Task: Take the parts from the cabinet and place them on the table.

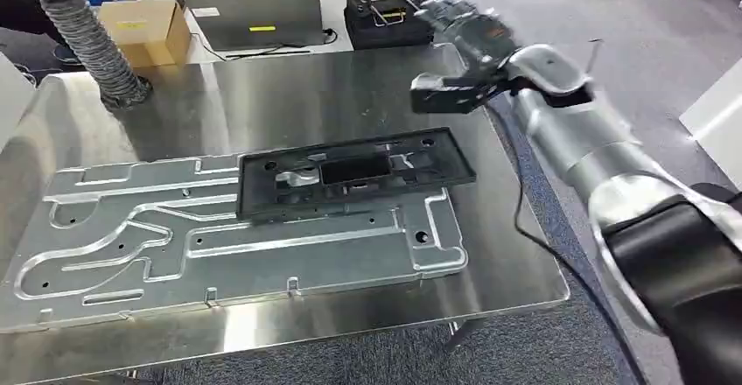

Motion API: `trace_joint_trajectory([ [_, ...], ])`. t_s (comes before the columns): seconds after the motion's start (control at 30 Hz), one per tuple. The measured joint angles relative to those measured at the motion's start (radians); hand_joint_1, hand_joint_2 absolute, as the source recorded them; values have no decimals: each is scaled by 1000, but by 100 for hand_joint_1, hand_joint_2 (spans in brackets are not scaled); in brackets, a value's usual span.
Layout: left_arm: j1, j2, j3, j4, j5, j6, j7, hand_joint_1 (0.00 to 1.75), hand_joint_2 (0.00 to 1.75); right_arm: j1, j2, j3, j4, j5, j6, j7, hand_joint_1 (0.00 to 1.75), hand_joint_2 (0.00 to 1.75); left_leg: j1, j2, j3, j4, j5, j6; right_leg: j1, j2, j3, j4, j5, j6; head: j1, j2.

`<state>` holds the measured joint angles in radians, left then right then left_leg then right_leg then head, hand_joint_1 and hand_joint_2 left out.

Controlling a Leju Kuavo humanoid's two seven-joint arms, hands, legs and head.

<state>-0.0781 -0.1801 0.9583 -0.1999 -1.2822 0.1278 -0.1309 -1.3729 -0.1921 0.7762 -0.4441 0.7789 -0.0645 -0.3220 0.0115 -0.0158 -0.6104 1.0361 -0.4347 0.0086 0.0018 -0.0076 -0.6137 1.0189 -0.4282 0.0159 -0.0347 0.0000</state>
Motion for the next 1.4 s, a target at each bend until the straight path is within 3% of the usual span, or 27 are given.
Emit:
trace_joint_trajectory([
  [0.07,5,-1,8,0,6,-2,0,0,0,-17,-97,-38,-23,-49,-8,-10,0,0,8,-2,2,-9,7,16,-5,3,-4,22,-23,15,0,0],
  [0.17,8,-3,14,0,10,-5,0,0,0,4,-300,-126,-60,-163,-44,-37,0,0,7,-12,1,-9,8,26,-9,6,-101,234,-134,38,0,0],
  [0.2,9,-4,16,0,13,-5,2,0,0,52,-380,-164,-84,-218,-67,-48,0,0,9,-21,1,-9,8,27,-9,6,-131,296,-152,42,0,0],
  [0.23,10,-5,17,0,14,-5,2,0,0,102,-451,-207,-114,-276,-90,-59,0,0,9,-26,3,-9,7,29,-10,7,-139,306,-144,44,0,0],
  [0.27,13,-5,19,0,14,-5,3,0,0,180,-525,-256,-128,-349,-126,-71,0,0,9,-31,5,-9,7,30,-11,7,-120,266,-113,43,0,0],
  [0.33,18,-9,25,0,15,-4,9,0,0,390,-659,-392,-165,-462,-197,-79,0,0,8,-44,8,-9,4,31,-10,5,-27,73,-23,32,0,0],
  [0.37,19,-12,27,0,16,-3,12,0,0,521,-707,-485,-179,-492,-226,-82,0,0,8,-54,9,-9,3,30,-5,-5,19,-23,1,22,0,0],
  [0.47,23,-17,35,1,17,-4,23,0,0,879,-751,-820,-191,-483,-249,-86,0,0,5,-58,9,-13,-1,19,8,-15,18,-25,7,14,1,0],
  [0.53,26,-18,39,2,16,-8,30,0,0,1043,-737,-1026,-183,-440,-249,-111,0,0,-6,-55,9,-18,-5,7,-4,-15,18,-32,11,1,1,0],
  [0.57,26,-18,40,2,16,-8,31,0,0,1095,-728,-1106,-177,-417,-250,-129,0,0,-6,-28,10,-2,-28,3,-8,-16,17,-38,18,-3,0,0],
  [0.6,24,-18,40,2,16,-8,33,0,0,1155,-708,-1182,-164,-392,-254,-148,0,0,-8,-7,0,33,-74,-2,-11,-15,15,-40,20,-10,-1,0],
  [0.67,21,-16,42,2,13,-13,36,0,0,1255,-657,-1345,-122,-340,-263,-161,0,0,-5,3,-42,178,-184,-6,-10,-18,7,-40,25,-14,-1,0],
  [0.7,21,-16,42,2,13,-17,38,0,0,1282,-615,-1420,-100,-311,-273,-164,0,0,-6,6,-57,245,-220,-7,-9,-19,-1,-39,31,-16,-1,0],
  [0.73,22,-15,42,2,12,-19,40,0,0,1304,-583,-1473,-86,-290,-278,-165,0,0,-6,7,-52,270,-228,-9,-9,-18,-10,-38,37,-18,0,0],
  [0.8,20,-13,42,2,8,-23,40,0,0,1345,-517,-1557,-62,-239,-277,-139,0,0,-11,7,27,174,-188,-4,-9,-9,-28,-33,50,-15,0,0],
  [0.87,16,-9,42,2,6,-24,31,0,0,1358,-452,-1625,-43,-199,-278,-108,0,0,-16,6,167,-34,-130,13,-6,0,-44,-29,65,-15,-1,0],
  [0.9,11,-6,42,2,6,-24,28,0,0,1359,-415,-1653,-33,-186,-278,-95,0,0,-21,4,186,-71,-134,20,-5,4,-45,-29,75,-11,-1,1],
  [1.03,6,-5,42,2,-6,-27,21,0,0,1360,-295,-1734,25,-148,-288,-32,0,0,-28,15,174,-80,-91,37,-12,16,-42,-46,110,15,-1,1],
  [1.07,5,-7,42,2,-10,-28,21,0,0,1361,-277,-1750,38,-143,-287,-19,0,0,-20,21,167,-89,-69,40,-18,17,-47,-41,104,17,0,0],
  [1.1,3,-5,42,2,-14,-29,22,0,0,1360,-253,-1768,52,-143,-287,-11,0,0,-18,25,154,-92,-55,48,-18,15,-61,-13,47,19,-1,0],
  [1.17,2,-4,41,2,-20,-31,25,0,0,1356,-212,-1800,72,-130,-283,12,0,0,-17,26,127,-91,-33,47,-24,14,-94,127,-93,32,3,0],
  [1.2,2,-4,40,2,-24,-33,30,0,0,1354,-179,-1807,87,-124,-276,26,0,0,-16,28,112,-90,-23,44,-28,13,-106,205,-135,38,3,0],
  [1.23,2,-4,40,2,-26,-33,32,0,0,1353,-160,-1815,94,-124,-268,30,0,0,-16,29,99,-86,-14,40,-31,12,-108,258,-142,43,5,0],
  [1.27,3,-4,39,2,-26,-34,34,0,0,1350,-140,-1823,105,-123,-265,37,0,0,-13,31,81,-79,-6,37,-36,12,-91,273,-120,47,3,0],
  [1.33,2,-5,39,2,-29,-37,37,0,0,1343,-108,-1836,122,-123,-242,63,0,0,-9,32,49,-60,6,24,-45,9,5,175,-53,55,5,0],
  [1.37,2,-4,38,2,-30,-37,39,0,0,1337,-89,-1843,131,-123,-235,71,0,0,-4,32,33,-47,10,18,-51,7,79,79,-44,60,5,0],
  [1.4,-1,-3,37,2,-31,-36,39,0,0,1330,-71,-1848,140,-123,-231,78,0,0,-7,33,21,-35,14,10,-53,7,128,-8,-94,66,7,0],
])
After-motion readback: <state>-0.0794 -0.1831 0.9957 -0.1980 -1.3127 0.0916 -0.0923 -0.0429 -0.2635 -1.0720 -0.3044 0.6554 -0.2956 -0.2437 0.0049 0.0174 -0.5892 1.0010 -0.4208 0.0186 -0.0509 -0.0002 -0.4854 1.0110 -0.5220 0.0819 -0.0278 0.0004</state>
